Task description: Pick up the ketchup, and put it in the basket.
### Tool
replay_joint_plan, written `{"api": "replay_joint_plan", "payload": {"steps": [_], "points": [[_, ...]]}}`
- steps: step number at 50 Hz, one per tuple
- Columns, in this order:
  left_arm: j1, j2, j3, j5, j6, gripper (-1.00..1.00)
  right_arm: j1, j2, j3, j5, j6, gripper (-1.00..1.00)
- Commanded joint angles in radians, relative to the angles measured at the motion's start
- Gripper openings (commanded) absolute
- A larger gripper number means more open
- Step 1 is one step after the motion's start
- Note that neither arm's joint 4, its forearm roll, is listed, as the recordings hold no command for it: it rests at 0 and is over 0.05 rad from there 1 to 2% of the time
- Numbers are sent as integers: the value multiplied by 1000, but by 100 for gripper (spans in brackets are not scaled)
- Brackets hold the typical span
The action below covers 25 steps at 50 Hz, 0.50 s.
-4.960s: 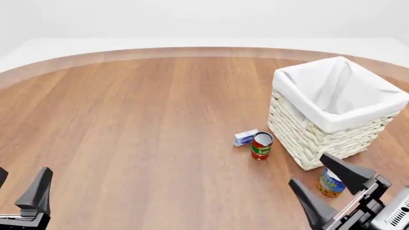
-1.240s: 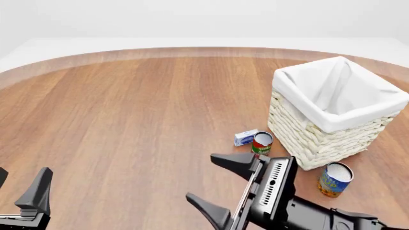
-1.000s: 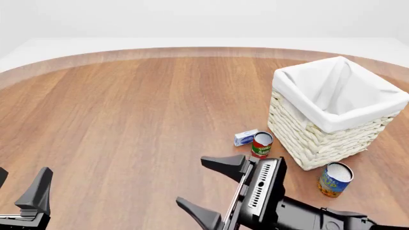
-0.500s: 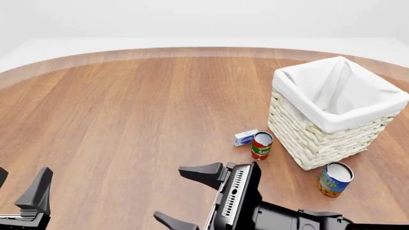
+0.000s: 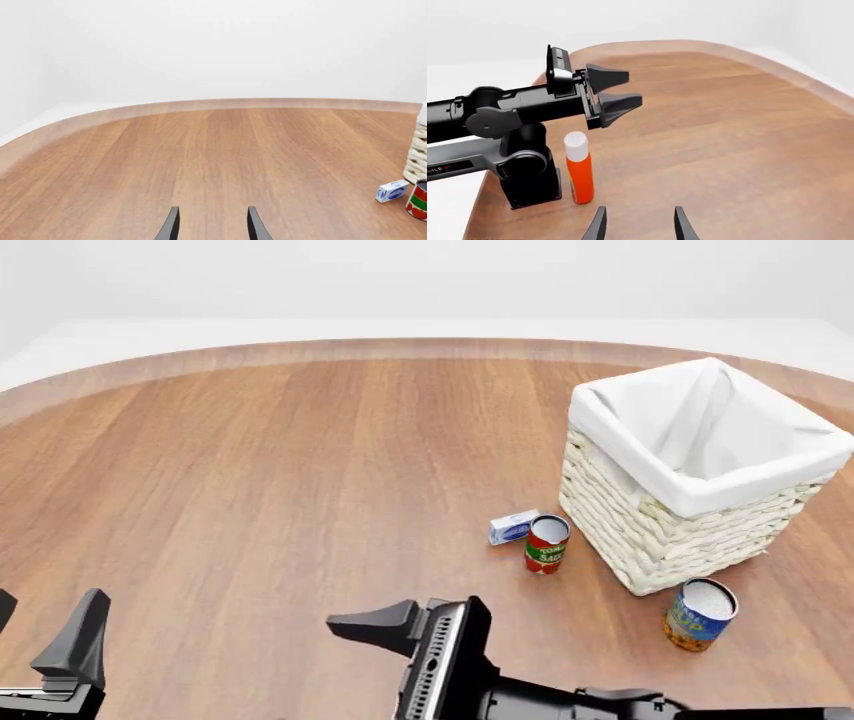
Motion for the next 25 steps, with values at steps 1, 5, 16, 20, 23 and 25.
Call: {"api": "replay_joint_plan", "payload": {"steps": [1,5,16,20,23,25], "points": [[0,0,0,0,0,100,37,35,-42,26,2,100],[0,0,0,0,0,100,48,44,-56,37,6,100],[0,0,0,0,0,100,74,77,-106,82,16,100],[0,0,0,0,0,100,79,84,-119,92,13,100],[0,0,0,0,0,100,91,92,-136,107,20,100],[0,0,0,0,0,100,99,101,-146,115,25,100]]}}
